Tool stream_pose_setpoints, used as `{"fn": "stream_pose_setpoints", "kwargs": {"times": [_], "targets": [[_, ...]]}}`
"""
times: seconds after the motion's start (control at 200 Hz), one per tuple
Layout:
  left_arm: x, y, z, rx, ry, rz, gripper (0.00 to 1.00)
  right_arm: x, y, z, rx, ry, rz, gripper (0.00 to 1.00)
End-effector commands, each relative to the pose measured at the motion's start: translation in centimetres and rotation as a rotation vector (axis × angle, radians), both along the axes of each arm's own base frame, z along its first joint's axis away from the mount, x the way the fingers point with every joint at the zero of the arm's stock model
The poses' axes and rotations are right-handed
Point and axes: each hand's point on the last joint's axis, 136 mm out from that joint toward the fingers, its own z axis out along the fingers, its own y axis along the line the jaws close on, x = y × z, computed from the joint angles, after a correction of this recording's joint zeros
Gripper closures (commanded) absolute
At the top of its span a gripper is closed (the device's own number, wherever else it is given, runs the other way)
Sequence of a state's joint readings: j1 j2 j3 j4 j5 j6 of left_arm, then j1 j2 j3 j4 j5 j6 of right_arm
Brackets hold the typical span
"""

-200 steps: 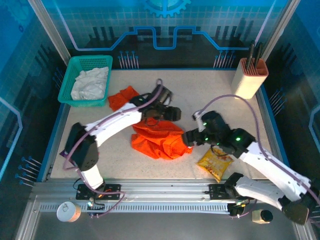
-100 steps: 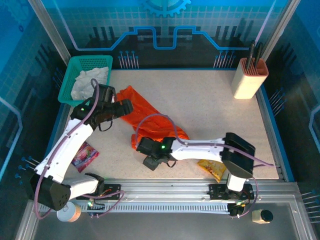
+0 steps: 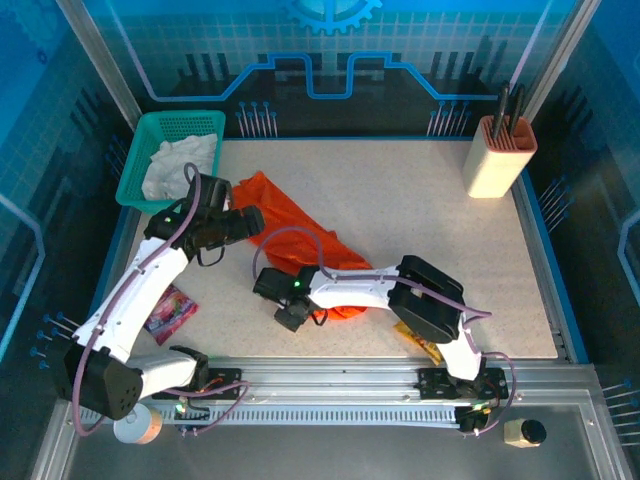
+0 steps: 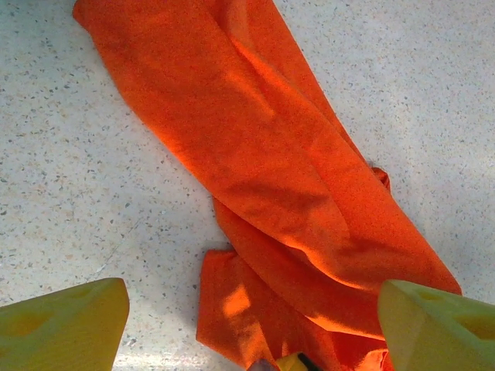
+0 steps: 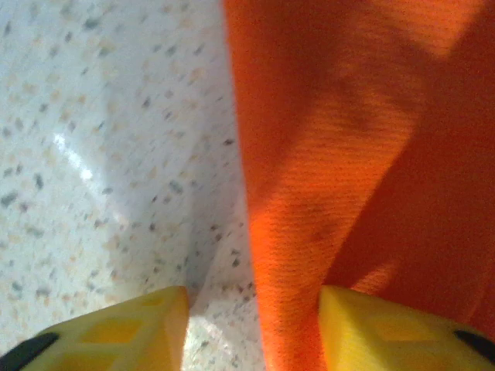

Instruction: Fold and stack the t-shirts

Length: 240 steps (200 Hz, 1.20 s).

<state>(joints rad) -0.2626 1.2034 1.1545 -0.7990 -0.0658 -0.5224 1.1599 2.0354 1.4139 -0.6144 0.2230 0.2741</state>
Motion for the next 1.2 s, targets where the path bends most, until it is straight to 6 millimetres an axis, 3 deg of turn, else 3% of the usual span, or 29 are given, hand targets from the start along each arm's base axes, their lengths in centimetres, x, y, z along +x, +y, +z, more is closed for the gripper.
{"fn": "stream_pose_setpoints", "kwargs": {"times": [0.0,0.18,0.285,0.395,0.545,0.671,0.886,1.006,1.196], "targets": [[-0.2,0.1,-0.5,-0.006,0.012,-0.012,0.16,1.5,-0.9,-0.8,0.006,0.049,-0.062,0.65],[-0.4,0.4,-0.5,0.007,0.009,-0.010,0.15,1.7,-0.9,0.6,0.025,0.058,-0.043,1.00],[-0.5,0.4,-0.5,0.009,0.012,-0.014,0.16,0.5,-0.1,3.3,0.092,0.079,0.010,1.00],[-0.6,0.5,-0.2,0.021,0.006,-0.023,0.17,-0.2,0.4,8.4,0.205,0.053,0.049,1.00],[-0.5,0.5,0.3,0.027,-0.011,-0.036,0.18,1.4,-0.7,15.6,0.369,-0.045,0.023,1.00],[-0.6,0.3,0.3,0.019,-0.012,-0.046,0.19,5.3,-3.6,19.2,0.478,-0.103,-0.093,1.00],[-1.1,-0.1,-0.4,0.008,0.013,-0.077,0.20,14.5,-12.3,21.7,0.527,-0.200,-0.388,1.00],[-1.4,-0.3,-1.2,0.007,0.037,-0.087,0.20,18.5,-16.9,21.3,0.533,-0.215,-0.540,1.00],[-1.4,-0.7,-2.6,-0.002,0.075,-0.097,0.21,22.6,-22.4,17.8,0.489,-0.196,-0.734,1.00]]}}
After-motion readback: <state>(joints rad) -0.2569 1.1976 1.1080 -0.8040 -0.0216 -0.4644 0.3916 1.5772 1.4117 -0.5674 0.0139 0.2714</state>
